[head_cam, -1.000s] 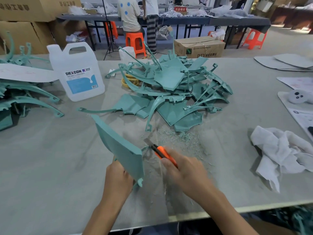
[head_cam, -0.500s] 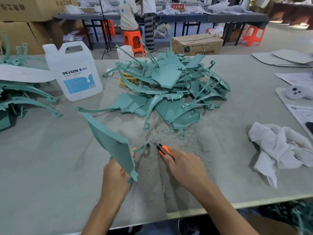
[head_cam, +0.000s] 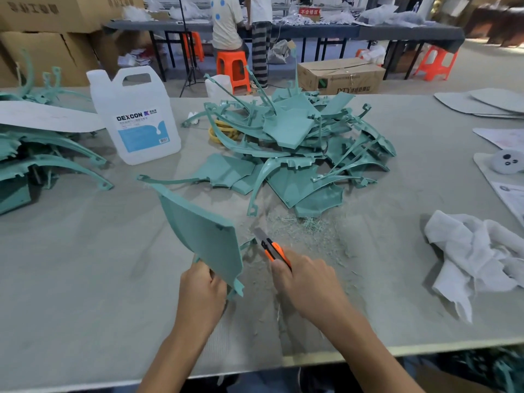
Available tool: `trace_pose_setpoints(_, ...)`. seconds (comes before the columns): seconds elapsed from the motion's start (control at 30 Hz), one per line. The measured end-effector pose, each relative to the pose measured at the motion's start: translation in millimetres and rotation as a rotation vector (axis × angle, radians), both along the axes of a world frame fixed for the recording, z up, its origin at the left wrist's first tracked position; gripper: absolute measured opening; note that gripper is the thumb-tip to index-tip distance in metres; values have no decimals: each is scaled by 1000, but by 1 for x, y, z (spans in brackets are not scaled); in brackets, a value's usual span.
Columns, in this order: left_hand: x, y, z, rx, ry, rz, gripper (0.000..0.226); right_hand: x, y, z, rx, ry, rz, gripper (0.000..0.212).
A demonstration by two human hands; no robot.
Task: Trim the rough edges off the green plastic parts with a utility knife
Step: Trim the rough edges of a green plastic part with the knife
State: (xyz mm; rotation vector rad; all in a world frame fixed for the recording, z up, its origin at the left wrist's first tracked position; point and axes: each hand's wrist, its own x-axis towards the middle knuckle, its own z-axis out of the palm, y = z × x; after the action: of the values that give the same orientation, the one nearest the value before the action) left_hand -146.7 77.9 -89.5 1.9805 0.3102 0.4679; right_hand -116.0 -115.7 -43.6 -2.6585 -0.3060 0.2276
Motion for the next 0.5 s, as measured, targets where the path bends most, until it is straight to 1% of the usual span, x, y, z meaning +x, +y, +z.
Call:
trace_pose_setpoints(0.1,2,-1,-1,18,24,-3,23,1,5,7,4,36,-2,32)
trace_pose_setpoints(0.23,2,1,-3,47,14,-3,16,-4,11,9,88,90,-23,35)
trace_pose_setpoints(0.33,1,0,1,63,11,-15,16,-5,10,7,160,102,-64,33)
trace_pose_setpoints(0.47,-2,-2,9,172,-14,-35,27,-7,18,-2,75,89,-41,38)
trace_pose_setpoints(0.5,-3,-2,10,181,-15,-39,26,-7,20,-4,64,76,-44,39)
